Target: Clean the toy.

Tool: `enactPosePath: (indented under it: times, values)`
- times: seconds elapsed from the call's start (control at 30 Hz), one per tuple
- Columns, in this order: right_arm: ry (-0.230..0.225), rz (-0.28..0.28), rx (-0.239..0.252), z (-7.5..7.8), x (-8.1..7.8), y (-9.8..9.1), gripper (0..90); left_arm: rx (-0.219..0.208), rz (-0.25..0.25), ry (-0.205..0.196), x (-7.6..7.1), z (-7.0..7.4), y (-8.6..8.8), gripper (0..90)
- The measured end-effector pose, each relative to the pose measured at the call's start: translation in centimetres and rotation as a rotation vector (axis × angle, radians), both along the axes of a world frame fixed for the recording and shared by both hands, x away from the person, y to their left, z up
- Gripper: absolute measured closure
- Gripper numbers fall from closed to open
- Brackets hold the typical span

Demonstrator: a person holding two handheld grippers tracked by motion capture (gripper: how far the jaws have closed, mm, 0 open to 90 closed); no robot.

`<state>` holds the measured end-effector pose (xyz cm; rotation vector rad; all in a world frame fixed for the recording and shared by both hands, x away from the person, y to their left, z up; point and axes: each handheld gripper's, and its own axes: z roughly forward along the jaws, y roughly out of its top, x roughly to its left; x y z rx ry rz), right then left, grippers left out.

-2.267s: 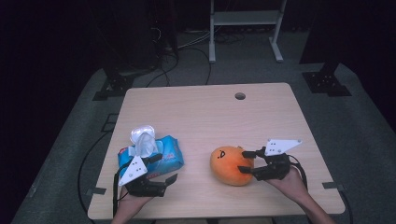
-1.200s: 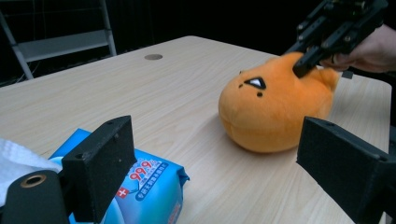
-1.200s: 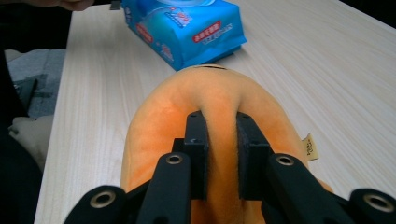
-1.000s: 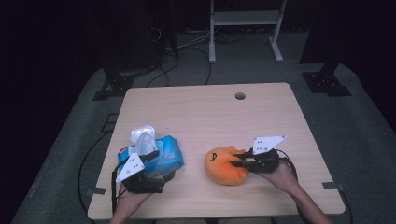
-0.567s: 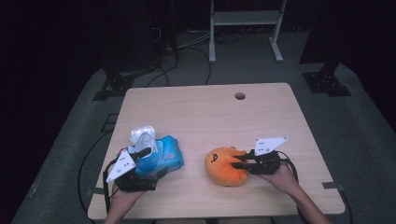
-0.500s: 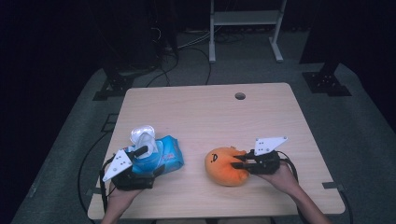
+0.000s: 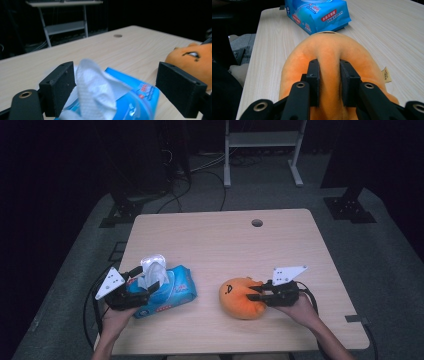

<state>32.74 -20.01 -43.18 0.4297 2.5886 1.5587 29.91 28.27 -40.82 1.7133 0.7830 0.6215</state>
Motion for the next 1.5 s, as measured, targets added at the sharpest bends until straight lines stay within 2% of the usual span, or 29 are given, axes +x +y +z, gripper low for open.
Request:
enactPosePath:
  times: [0.1,0.17,0.3,0.47,0.67,0.73,0.9,1.23,1.5]
  values:
    - [-0.002,0.002,0.000,0.0,0.0,0.0,71.4,-0.009,0.009,0.032,0.8,-0.6,0.4,22.7]
    - [-0.001,0.002,0.001,-0.1,0.0,0.0,71.3,-0.020,0.015,0.060,1.2,-0.7,0.6,24.6]
    - [-0.001,0.004,0.003,-0.1,-0.1,0.1,70.9,0.034,0.029,0.073,1.6,-0.3,0.4,36.2]
    - [-0.007,0.006,0.002,-0.1,-0.1,0.2,70.7,0.072,0.043,0.129,2.2,-0.3,-0.1,49.0]
    - [-0.007,0.005,0.003,-0.1,-0.2,0.2,70.4,0.113,0.032,0.124,2.1,0.2,-0.4,82.2]
    - [-0.008,0.004,0.003,-0.1,-0.2,0.2,70.2,0.125,0.022,0.122,2.0,0.4,-0.5,87.7]
    - [-0.008,0.003,0.004,-0.2,-0.3,0.2,70.1,0.135,0.009,0.113,1.7,0.9,-0.4,88.9]
    - [-0.006,0.001,0.004,-0.1,-0.2,0.2,69.9,0.077,-0.005,0.106,1.2,0.9,0.1,89.2]
    - [-0.005,-0.001,0.004,-0.2,-0.2,0.2,69.9,0.073,-0.023,0.087,0.6,2.3,-0.1,89.3]
